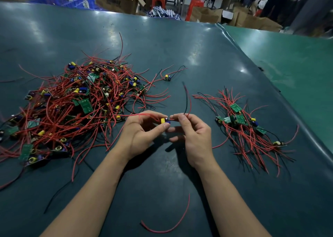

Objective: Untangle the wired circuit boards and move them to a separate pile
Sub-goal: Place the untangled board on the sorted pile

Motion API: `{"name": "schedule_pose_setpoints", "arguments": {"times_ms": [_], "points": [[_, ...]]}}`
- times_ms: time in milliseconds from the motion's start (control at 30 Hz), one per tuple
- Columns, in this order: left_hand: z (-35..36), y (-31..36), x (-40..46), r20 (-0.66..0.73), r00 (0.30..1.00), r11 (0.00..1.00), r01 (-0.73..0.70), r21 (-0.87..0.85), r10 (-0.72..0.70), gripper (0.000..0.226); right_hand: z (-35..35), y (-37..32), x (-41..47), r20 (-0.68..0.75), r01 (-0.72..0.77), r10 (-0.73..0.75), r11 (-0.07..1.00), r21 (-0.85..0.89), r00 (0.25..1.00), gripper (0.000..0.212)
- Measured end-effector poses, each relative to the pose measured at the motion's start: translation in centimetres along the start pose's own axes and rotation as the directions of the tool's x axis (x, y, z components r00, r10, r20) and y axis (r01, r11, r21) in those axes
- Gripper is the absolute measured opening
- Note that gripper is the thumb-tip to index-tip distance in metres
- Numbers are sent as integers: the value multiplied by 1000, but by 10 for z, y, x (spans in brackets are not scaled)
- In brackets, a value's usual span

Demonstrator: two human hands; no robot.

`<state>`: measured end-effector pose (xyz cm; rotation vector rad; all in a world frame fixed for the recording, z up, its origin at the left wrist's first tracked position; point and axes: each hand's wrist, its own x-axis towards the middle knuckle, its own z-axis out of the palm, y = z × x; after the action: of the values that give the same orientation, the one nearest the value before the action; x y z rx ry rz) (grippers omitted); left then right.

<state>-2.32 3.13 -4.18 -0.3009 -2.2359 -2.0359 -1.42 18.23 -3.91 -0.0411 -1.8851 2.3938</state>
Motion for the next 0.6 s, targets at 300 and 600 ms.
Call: {"name": "schedule_pose_setpoints", "arguments": {"times_ms": [300,600], "points": [[-1,5,0,-23,1000,994,8,-111,-10,14,-2,-1,6,-197,13,49,955,298,979,19],[0,4,-3,61,998,996,35,-78,-31,26,3,6,-2,-111,13,-30,988,-155,993,29]]}}
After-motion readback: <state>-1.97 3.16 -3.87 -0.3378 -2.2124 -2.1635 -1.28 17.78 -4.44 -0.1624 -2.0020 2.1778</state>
